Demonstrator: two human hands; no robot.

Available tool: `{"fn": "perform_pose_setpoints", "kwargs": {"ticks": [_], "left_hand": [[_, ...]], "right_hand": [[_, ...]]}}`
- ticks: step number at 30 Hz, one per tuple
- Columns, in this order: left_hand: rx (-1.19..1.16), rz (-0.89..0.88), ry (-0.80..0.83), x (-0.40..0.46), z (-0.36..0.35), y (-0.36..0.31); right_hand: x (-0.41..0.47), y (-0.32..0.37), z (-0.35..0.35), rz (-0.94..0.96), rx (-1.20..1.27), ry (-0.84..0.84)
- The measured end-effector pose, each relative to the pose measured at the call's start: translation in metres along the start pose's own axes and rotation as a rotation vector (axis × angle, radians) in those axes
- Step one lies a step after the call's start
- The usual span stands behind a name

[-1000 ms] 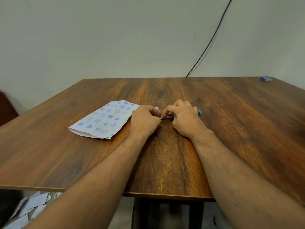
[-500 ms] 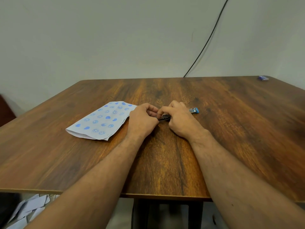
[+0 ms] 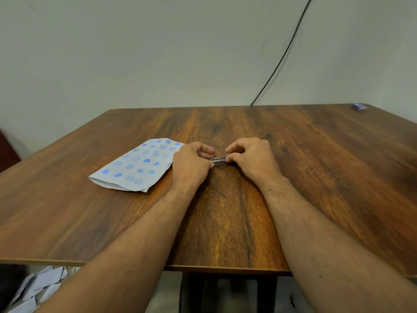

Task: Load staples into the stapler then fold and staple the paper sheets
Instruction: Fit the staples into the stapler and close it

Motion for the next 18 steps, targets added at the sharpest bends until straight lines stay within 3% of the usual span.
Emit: {"fn": "perform_pose_setpoints", "kwargs": {"ticks": [9, 18], "left_hand": [[-0.015, -0.002, -0.002, 0.002, -0.001, 0.001], [-0.012, 0.008, -0.017, 0.001, -0.001, 0.001]], "right_hand": [[0.002, 0.012, -0.006, 0.129, -0.217, 0.123], [-0.004, 0.01, -0.004, 0.138, -0.289, 0.088]]}}
Point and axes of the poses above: each hand's wrist, its own x-axis towards the middle knuckle, its own z-axis out of the back of the hand, y = z × x, the point moved 3 cm from there along x, towards the middle knuckle, and after that the axes turned 10 degrees about -x, right-handed, at the moved point
